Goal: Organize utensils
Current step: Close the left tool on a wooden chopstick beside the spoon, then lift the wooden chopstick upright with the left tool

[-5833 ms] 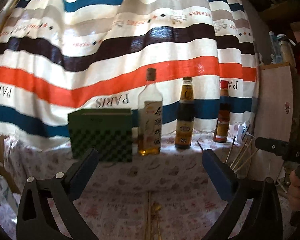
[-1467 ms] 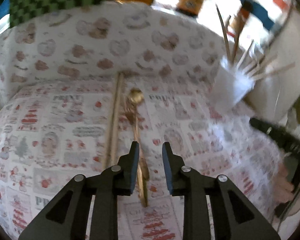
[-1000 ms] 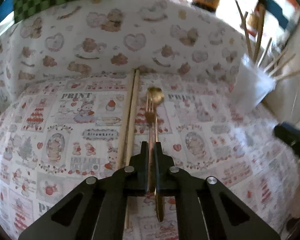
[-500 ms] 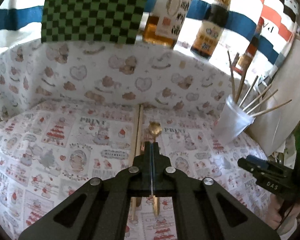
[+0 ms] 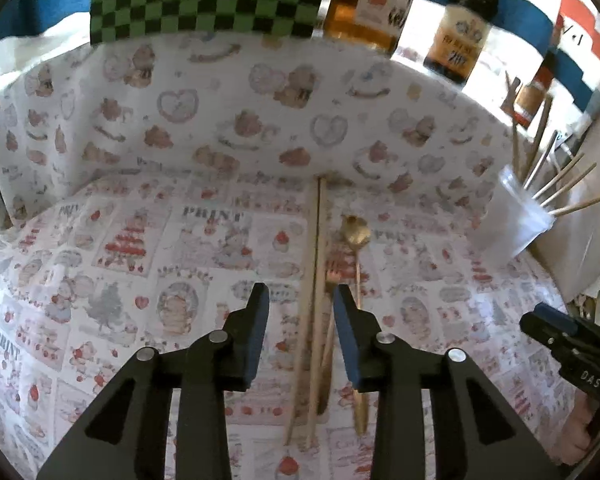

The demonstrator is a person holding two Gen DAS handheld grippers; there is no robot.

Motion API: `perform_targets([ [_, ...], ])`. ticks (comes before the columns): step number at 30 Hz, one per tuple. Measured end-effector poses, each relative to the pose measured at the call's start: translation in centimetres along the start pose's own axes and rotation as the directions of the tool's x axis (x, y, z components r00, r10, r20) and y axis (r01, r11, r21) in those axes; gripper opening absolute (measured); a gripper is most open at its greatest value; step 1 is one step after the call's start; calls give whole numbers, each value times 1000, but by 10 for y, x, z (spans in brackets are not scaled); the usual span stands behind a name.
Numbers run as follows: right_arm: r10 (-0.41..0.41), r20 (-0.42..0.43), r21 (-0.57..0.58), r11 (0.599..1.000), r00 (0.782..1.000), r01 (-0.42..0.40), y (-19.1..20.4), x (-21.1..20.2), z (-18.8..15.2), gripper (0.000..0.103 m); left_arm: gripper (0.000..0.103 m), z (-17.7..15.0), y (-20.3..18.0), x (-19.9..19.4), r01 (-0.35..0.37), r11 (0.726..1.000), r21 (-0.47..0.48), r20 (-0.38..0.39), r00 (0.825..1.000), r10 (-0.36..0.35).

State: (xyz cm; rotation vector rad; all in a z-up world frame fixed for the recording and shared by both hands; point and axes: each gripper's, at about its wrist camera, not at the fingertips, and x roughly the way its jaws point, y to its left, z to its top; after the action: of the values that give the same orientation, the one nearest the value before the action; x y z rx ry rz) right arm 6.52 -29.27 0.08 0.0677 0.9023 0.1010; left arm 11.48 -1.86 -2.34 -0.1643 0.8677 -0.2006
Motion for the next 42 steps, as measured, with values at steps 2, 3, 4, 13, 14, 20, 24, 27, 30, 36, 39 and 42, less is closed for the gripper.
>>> perform_targets([
  [2,-2,-5,-3,1000,1000,2,1,1,0,52,32,-1,2,8,0,1000,2,-44,999,0],
  [3,-5,-6,-4,1000,1000,5,2,2,-1,52,32,-1,2,11,-9,1000,5,-60,998,10],
  [4,-10,-7,-5,1000,1000,10,2,3,-1,52,32,-2,1,14,-29,999,15,-75,997,30],
  [13,-15,-5,5,1000,1000,15,-2,3,0,52,34,-7,-6,22,-121,991,55,-103,987,126],
  [14,-15,-3,7,1000,1000,15,-2,3,0,52,36,-8,-7,21,-133,989,61,-98,986,138],
  [20,-22,-5,13,1000,1000,22,-2,3,-1,52,26,-15,-22,26,-188,973,134,-52,979,197],
  [24,-23,0,11,1000,1000,23,-3,3,-1,52,7,-13,-10,25,-119,991,53,-58,991,122],
  [27,-23,1,10,1000,1000,23,-2,3,-1,52,6,-11,-8,25,-105,993,55,-66,992,109],
  [30,-24,2,9,1000,1000,24,-2,1,-1,52,6,-8,-4,17,-85,996,21,-50,995,86],
  [36,-16,6,3,1000,1000,16,-1,-1,-1,52,6,3,8,-17,-108,993,-37,53,993,109],
  [39,-23,4,-6,1000,1000,23,1,-1,-1,52,5,5,20,-11,-144,988,-64,-19,990,143],
  [42,-33,1,-11,999,999,33,1,1,-2,52,5,0,28,5,-152,985,-84,-104,984,143],
])
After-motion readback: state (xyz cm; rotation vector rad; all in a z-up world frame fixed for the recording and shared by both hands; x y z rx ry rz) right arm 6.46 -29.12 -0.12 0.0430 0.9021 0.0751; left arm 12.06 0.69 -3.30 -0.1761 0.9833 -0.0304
